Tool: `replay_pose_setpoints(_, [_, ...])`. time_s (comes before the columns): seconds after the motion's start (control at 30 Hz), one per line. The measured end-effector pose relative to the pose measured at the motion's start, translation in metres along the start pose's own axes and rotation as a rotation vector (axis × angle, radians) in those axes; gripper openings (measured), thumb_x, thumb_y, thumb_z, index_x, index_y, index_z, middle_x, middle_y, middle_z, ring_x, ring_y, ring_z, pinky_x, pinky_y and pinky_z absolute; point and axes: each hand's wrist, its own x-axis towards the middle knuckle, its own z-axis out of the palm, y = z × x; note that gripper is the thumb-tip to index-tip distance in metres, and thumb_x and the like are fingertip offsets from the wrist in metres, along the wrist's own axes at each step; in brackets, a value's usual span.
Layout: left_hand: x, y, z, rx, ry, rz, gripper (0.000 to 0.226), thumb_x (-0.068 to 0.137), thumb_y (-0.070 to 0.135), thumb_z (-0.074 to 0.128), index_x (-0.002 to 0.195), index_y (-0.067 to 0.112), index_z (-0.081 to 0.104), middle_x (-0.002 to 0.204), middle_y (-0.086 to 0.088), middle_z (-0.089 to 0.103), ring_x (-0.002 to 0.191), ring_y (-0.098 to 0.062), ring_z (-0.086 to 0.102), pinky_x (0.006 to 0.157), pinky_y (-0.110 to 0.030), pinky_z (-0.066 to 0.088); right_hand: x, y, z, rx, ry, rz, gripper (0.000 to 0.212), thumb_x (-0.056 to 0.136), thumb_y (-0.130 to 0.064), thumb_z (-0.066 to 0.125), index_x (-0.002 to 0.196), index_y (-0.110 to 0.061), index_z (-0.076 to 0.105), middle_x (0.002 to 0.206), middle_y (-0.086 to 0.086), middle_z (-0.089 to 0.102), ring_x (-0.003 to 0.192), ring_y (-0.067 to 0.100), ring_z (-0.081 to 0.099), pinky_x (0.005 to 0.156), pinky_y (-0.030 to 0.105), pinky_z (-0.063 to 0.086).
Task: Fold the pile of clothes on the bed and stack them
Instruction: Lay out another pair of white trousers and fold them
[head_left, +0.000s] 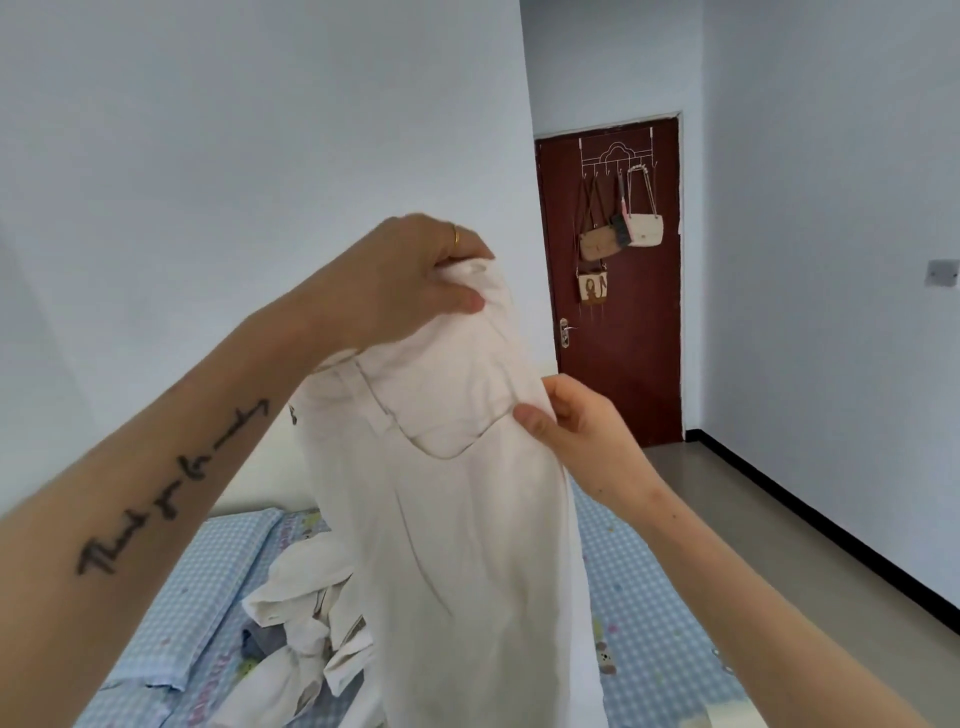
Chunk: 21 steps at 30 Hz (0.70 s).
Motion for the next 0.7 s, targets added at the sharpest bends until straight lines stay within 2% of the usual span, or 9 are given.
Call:
replay_pose_setpoints(0.07, [0.010,0.008,-0.011,-0.005,0.018,0.025,0.032,0.082,0.023,0.069,0.114,0.023,0.066,0.105,0.014,0.064,0.097,-0.003,0.056,0.081,-0.014,0.037,0.006,-0.012,-0.011,0.012,0.010,-0.033,0.012,0.089,-0.022,0.065,0.093,-0.011,0.061,0.087,0.005,0.069,0.076,0.012,0.062,0.072,0.034,0.051])
replay_pose_setpoints(0.13, [0.017,0.015,-0.022,-0.026,0.022,0.034,0.027,0.081,0.021,0.069,0.108,0.025,0.067,0.095,0.021,0.065,0.087,0.005,0.058,0.075,-0.003,0.037,0.010,-0.023,-0.020,0.028,-0.001,-0.060,0.015,0.088,-0.021,0.065,0.093,-0.008,0.061,0.085,0.005,0.067,0.075,0.012,0.061,0.069,0.031,0.050])
replay_pose_setpoints(0.2, [0.023,0.020,-0.031,-0.044,0.025,0.037,0.022,0.082,0.021,0.068,0.102,0.028,0.068,0.088,0.028,0.063,0.082,0.015,0.058,0.068,0.004,0.037,0.013,-0.034,-0.029,0.041,-0.007,-0.080,0.017,0.087,-0.021,0.067,0.095,-0.007,0.062,0.088,0.004,0.068,0.077,0.013,0.063,0.072,0.033,0.052])
replay_pose_setpoints(0.27, [0.027,0.026,-0.037,-0.066,0.035,0.028,0.016,0.082,0.021,0.067,0.096,0.029,0.068,0.085,0.026,0.065,0.081,0.015,0.058,0.064,0.005,0.039,0.015,-0.042,-0.039,0.063,-0.020,-0.094,0.018,0.085,-0.020,0.069,0.097,-0.008,0.063,0.093,0.004,0.071,0.082,0.017,0.067,0.077,0.034,0.054])
replay_pose_setpoints(0.33, [0.030,0.027,-0.041,-0.072,0.059,-0.002,0.009,0.083,0.021,0.066,0.091,0.023,0.069,0.085,0.015,0.069,0.079,0.006,0.061,0.060,-0.002,0.044,0.015,-0.046,-0.050,0.042,-0.061,-0.092,0.021,0.084,-0.022,0.070,0.101,-0.011,0.064,0.099,0.004,0.072,0.090,0.020,0.069,0.083,0.035,0.056])
replay_pose_setpoints(0.4, [0.028,0.025,-0.041,-0.060,0.082,-0.039,0.012,0.083,0.021,0.066,0.092,0.014,0.068,0.088,0.002,0.070,0.077,-0.006,0.062,0.060,-0.013,0.046,0.012,-0.044,-0.058,0.001,-0.123,-0.059,0.020,0.085,-0.024,0.069,0.102,-0.015,0.065,0.101,0.000,0.073,0.094,0.019,0.070,0.087,0.034,0.056])
replay_pose_setpoints(0.5, [0.016,0.015,-0.031,-0.108,0.075,-0.126,0.010,0.084,0.021,0.066,0.092,0.017,0.070,0.089,0.004,0.071,0.075,-0.004,0.064,0.061,-0.012,0.048,0.006,-0.029,-0.061,-0.038,-0.164,-0.007,0.016,0.084,-0.023,0.069,0.098,-0.015,0.066,0.098,0.000,0.073,0.091,0.020,0.071,0.087,0.039,0.057])
replay_pose_setpoints(0.63, [-0.011,-0.013,-0.005,-0.226,0.032,-0.301,0.008,0.084,0.019,0.067,0.091,0.015,0.070,0.090,-0.001,0.072,0.083,-0.016,0.068,0.079,-0.033,0.053,0.005,0.002,-0.045,-0.011,-0.202,0.079,0.018,0.083,-0.016,0.071,0.093,-0.003,0.064,0.093,0.010,0.073,0.083,0.026,0.071,0.082,0.043,0.055])
replay_pose_setpoints(0.7, [-0.030,-0.032,0.008,-0.288,0.016,-0.382,0.009,0.085,0.019,0.068,0.092,0.015,0.070,0.088,0.000,0.073,0.083,-0.015,0.069,0.081,-0.034,0.053,0.008,0.021,-0.029,0.027,-0.254,0.135,0.018,0.083,-0.012,0.071,0.091,0.002,0.062,0.088,0.014,0.071,0.077,0.023,0.067,0.078,0.040,0.055])
